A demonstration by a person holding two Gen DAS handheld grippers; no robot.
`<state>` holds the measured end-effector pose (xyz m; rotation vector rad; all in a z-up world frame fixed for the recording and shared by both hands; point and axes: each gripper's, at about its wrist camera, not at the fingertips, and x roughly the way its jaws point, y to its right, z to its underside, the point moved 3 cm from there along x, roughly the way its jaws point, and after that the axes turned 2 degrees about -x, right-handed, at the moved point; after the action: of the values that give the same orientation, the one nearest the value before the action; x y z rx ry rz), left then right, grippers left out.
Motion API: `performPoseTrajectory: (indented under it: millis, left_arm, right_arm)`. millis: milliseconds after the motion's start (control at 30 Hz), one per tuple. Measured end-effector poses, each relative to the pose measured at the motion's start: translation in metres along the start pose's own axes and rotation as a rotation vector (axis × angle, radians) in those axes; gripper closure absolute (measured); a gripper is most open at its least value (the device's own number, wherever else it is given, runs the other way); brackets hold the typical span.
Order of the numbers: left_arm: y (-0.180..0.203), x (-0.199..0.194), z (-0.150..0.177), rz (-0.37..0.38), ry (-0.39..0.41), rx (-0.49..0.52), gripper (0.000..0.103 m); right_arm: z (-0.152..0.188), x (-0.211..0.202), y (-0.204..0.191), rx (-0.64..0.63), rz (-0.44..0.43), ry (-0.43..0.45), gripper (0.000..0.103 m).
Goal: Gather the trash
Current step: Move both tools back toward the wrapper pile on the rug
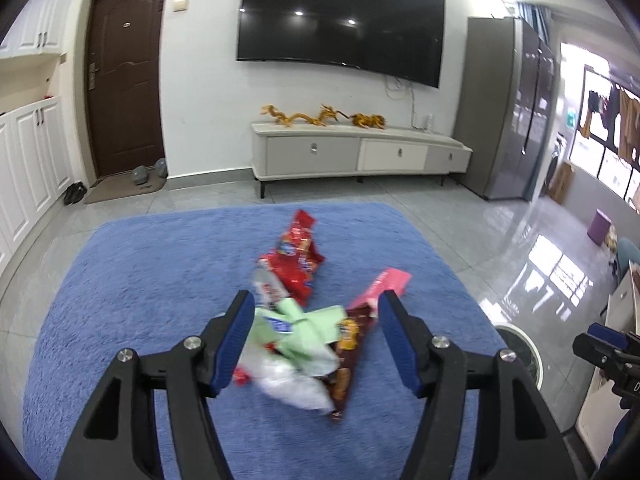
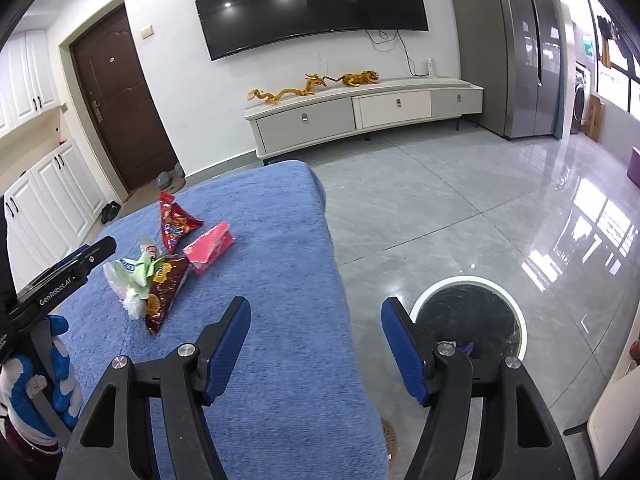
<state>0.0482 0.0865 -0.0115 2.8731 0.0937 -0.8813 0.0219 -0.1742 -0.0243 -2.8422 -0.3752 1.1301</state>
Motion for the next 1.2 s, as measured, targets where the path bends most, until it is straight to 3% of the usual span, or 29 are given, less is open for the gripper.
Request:
performPoseTrajectory:
  millis: [500,867,1200]
  left_arm:
    - [-0.081,-0.032,0.015,-0.093,0.055,-0.1,0.041]
    - [-0.114,-0.031,0.029,-0.127,0.003,-0.126,0.041]
    - [-0.129,-0.016,0.038,-0.138,-0.051,-0.139,0.041]
  right_arm:
    - [0.002,0.003,-0.076,-0.123,-0.03,-0.012,0.035]
    - [0.006,0.01,-0.103,-0.167,-0.045,-0.028,0.033]
    - [0.007,0.021,-0.104,-0.165,-0.048,-0.05,0.033]
